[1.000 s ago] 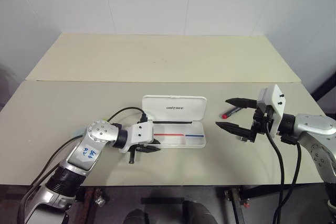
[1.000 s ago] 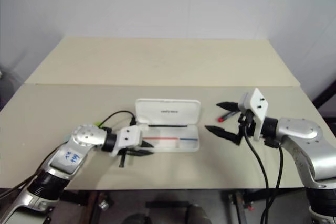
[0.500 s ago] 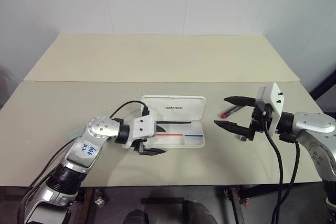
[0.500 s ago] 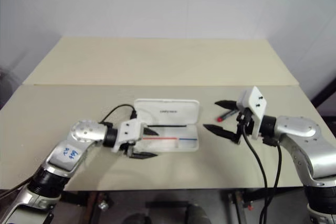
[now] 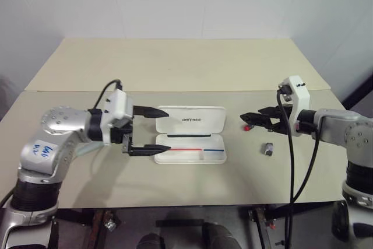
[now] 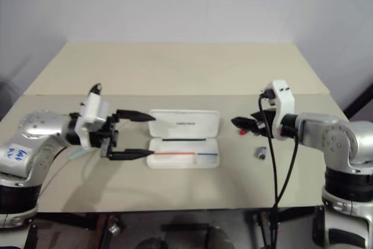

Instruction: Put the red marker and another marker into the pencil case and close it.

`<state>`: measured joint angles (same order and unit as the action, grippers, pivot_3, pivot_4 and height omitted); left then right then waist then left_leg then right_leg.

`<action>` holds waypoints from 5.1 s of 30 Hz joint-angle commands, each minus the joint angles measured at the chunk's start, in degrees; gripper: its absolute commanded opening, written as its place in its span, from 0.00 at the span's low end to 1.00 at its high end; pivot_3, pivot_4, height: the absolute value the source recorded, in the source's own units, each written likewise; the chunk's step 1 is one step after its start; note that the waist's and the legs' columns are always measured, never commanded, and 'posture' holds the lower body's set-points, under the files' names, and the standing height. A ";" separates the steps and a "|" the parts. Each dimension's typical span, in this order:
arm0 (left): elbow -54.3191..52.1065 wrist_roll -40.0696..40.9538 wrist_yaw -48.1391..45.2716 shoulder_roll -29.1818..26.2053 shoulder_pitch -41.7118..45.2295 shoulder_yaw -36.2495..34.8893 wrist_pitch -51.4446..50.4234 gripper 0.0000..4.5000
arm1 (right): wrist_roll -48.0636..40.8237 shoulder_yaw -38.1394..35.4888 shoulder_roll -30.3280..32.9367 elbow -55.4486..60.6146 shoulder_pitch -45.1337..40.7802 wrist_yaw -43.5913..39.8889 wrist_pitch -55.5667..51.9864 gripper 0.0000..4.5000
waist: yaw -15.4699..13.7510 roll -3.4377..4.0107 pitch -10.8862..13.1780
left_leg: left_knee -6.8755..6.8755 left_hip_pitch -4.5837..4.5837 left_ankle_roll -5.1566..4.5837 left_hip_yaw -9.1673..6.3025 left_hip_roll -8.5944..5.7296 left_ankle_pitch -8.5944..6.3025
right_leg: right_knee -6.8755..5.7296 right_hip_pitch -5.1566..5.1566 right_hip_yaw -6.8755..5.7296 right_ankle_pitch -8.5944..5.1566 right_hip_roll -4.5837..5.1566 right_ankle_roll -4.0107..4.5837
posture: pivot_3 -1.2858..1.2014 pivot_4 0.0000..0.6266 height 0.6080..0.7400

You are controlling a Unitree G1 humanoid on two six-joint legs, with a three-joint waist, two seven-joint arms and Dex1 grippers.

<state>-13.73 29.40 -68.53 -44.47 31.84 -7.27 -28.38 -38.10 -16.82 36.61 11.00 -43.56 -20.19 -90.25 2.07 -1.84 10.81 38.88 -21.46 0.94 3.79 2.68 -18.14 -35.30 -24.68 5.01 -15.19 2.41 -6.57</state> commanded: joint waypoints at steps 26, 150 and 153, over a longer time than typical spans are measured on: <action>4.66 0.27 -2.26 -3.70 -1.56 -1.11 8.02 1.00 | -5.80 -21.14 -25.99 -16.54 -21.35 76.56 -2.25 1.00 | 2.99 0.07 -0.04 | -0.07 -1.76 0.27 0.29 0.01 0.27 | -0.55 -1.89 -0.11 0.08 0.07 -0.18 | 0.52 0.24 1.00; -5.96 -0.06 5.41 -8.11 -29.60 -12.90 11.36 1.00 | 41.20 41.59 -11.54 -24.55 -8.90 -50.86 84.39 0.13 | 2.71 -0.05 -0.05 | 0.09 -0.66 0.18 0.17 0.02 0.27 | -0.59 -0.85 -0.39 0.11 0.11 0.01 | 0.52 0.24 1.00; -5.48 -0.09 5.28 -8.18 -28.90 -12.67 11.41 1.00 | 42.67 41.89 -12.28 -26.23 -9.44 -50.07 85.52 0.13 | 2.73 -0.05 -0.05 | 0.09 -0.66 0.18 0.18 0.02 0.26 | -0.58 -0.85 -0.40 0.11 0.11 0.01 | 0.52 0.24 1.00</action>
<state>-19.38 29.00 -63.26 -52.44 2.05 -19.60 -17.99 3.86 24.83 24.75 -15.36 -51.51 -71.02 -6.09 4.80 -1.89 10.76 38.97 -22.12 1.12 3.96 2.70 -17.88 -35.89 -25.53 4.61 -15.08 2.52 -6.56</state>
